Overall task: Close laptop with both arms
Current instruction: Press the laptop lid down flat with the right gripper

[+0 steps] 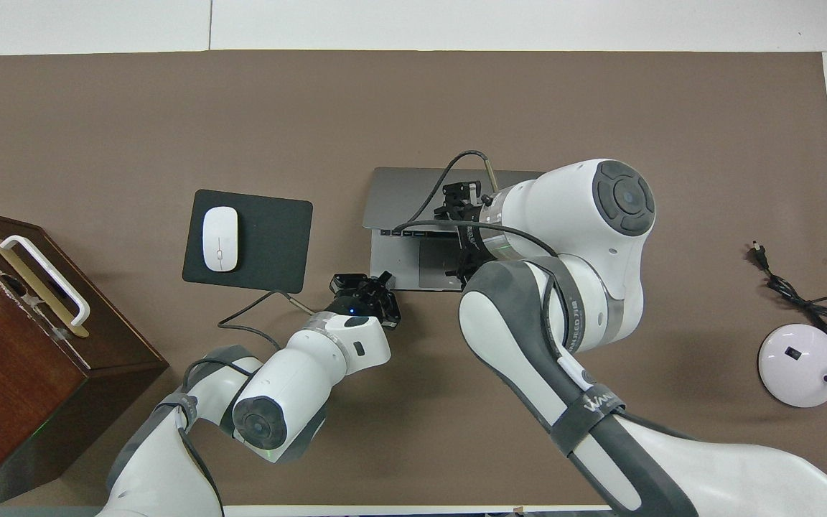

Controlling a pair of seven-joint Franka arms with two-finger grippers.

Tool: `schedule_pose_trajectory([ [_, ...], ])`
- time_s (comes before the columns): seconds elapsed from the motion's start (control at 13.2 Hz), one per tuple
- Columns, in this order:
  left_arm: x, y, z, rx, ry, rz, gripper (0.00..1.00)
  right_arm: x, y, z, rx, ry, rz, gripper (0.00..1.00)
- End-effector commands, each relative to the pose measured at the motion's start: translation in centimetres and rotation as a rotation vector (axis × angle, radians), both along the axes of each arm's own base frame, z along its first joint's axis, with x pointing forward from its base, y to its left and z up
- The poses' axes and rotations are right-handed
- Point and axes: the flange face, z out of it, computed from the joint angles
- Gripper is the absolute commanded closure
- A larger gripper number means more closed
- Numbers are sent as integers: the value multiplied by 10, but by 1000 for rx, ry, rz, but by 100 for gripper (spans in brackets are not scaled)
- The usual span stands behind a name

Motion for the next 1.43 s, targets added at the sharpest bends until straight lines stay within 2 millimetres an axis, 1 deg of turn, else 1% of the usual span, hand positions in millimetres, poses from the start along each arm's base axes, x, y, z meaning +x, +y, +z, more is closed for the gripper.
schedule_pose_trajectory([
  [0.0,2,-5,-20,18,13,-19,100,-9,-5,-4,19,20,25,0],
  [0.08,1,-5,-21,20,15,-19,100,-11,-7,-10,19,26,31,0],
  [0.3,2,-5,-22,20,15,-19,100,-13,-9,-20,26,29,47,0],
  [0.53,2,-7,-21,17,13,-20,100,-17,-14,-39,13,25,58,0],
  [0.75,2,-7,-21,19,14,-21,100,-19,-16,-52,11,27,77,0],
  [0.83,2,-7,-22,20,15,-21,100,-21,-17,-59,6,33,79,0],
  [0.91,2,-6,-22,20,15,-19,100,-21,-18,-60,6,35,80,0],
  [1.06,2,-7,-23,26,12,-33,100,-21,-16,-71,18,46,58,0],
  [1.13,2,-7,-23,29,10,-39,100,-19,-20,-76,13,27,40,0],
  [1.28,1,-7,-24,37,5,-57,100,-19,-20,-86,4,21,39,0],
  [1.36,4,-3,-26,44,6,-58,100,-18,-21,-88,14,23,31,0],
])
